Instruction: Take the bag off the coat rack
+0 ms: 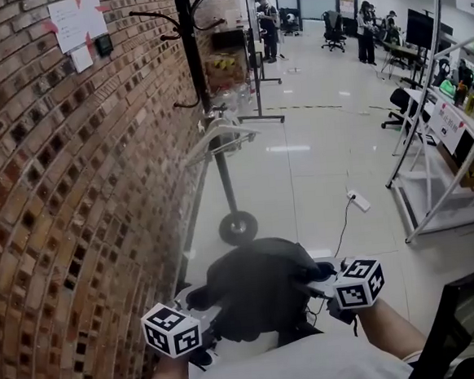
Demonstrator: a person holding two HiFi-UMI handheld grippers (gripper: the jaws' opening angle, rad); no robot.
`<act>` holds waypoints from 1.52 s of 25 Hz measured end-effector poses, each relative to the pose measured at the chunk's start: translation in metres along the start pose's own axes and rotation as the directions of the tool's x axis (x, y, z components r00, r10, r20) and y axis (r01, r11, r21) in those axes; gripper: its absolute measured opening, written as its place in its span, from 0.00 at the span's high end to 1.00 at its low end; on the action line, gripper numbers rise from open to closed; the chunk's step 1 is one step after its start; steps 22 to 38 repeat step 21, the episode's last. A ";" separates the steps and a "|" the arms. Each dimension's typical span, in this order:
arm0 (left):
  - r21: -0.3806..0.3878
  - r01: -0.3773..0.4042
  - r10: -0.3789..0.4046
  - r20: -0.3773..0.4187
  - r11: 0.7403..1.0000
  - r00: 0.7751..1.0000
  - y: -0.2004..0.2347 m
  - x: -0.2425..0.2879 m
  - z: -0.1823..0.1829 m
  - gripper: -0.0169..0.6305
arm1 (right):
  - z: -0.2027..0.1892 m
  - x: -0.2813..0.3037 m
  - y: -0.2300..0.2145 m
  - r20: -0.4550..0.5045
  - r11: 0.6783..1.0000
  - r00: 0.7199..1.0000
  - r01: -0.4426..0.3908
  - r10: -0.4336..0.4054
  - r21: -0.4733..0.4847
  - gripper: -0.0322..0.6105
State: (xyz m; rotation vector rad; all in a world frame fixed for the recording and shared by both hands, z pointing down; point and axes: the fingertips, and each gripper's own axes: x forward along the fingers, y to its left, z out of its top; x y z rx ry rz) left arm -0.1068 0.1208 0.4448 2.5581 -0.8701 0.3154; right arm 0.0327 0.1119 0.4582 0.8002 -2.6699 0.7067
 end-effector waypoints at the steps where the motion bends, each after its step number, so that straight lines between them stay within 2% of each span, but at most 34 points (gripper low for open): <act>1: 0.000 0.002 -0.002 -0.003 1.000 1.000 -0.001 0.000 0.000 0.72 | -0.001 -0.001 0.000 -0.002 1.000 1.000 0.000 0.000 0.004 0.72; 38: -0.026 -0.001 0.001 -0.005 1.000 1.000 0.006 0.006 -0.008 0.72 | -0.006 0.006 -0.007 -0.023 1.000 1.000 -0.005 0.006 0.012 0.72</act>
